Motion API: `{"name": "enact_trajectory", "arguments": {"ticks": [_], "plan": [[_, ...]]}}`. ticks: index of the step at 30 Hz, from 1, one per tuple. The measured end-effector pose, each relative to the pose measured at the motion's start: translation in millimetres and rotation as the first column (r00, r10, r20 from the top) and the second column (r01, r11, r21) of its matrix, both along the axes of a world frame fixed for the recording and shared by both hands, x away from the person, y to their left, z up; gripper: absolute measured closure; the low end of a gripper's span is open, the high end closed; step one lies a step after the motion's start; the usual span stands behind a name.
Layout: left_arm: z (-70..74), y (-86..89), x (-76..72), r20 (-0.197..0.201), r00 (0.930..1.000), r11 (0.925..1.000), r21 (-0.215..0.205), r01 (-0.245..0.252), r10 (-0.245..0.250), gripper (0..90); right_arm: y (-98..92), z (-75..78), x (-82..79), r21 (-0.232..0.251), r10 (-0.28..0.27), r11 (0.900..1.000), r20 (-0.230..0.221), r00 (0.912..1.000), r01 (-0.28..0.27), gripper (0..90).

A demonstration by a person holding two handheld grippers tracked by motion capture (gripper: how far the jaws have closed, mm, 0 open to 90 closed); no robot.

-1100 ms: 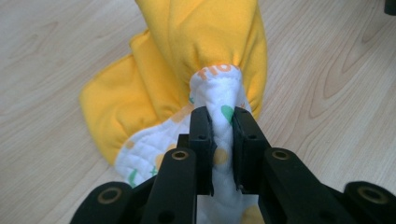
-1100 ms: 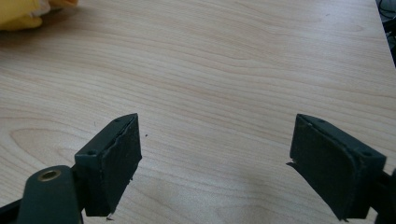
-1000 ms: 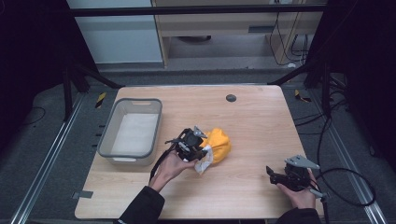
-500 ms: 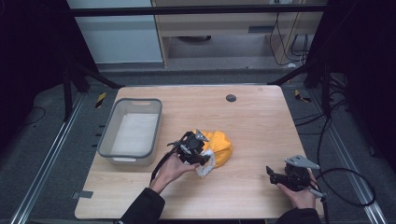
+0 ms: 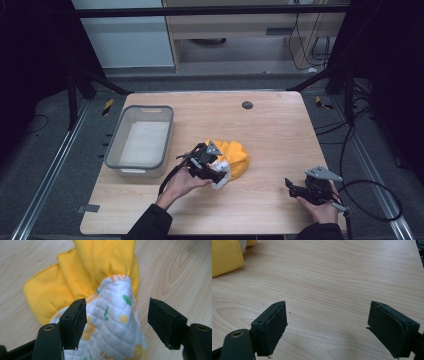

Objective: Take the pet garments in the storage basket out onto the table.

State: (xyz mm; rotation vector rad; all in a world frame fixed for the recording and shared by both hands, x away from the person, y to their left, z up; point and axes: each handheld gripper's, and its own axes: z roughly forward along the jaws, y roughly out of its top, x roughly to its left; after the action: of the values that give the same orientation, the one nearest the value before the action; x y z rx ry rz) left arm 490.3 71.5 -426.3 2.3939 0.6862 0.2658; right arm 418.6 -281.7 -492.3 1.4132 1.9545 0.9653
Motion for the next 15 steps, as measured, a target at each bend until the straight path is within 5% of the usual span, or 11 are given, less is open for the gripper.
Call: {"name": "enact_trajectory", "arguments": {"ticks": [15], "plan": [[7.7, 33.3, -31.0, 0.077, 0.9965, 0.9951, -0.096, -0.023, 0.031, 21.2, 0.3, -0.6, 0.0, -0.005, 0.001, 1.000, 0.002, 1.0000, -0.001, 14.6]]}}
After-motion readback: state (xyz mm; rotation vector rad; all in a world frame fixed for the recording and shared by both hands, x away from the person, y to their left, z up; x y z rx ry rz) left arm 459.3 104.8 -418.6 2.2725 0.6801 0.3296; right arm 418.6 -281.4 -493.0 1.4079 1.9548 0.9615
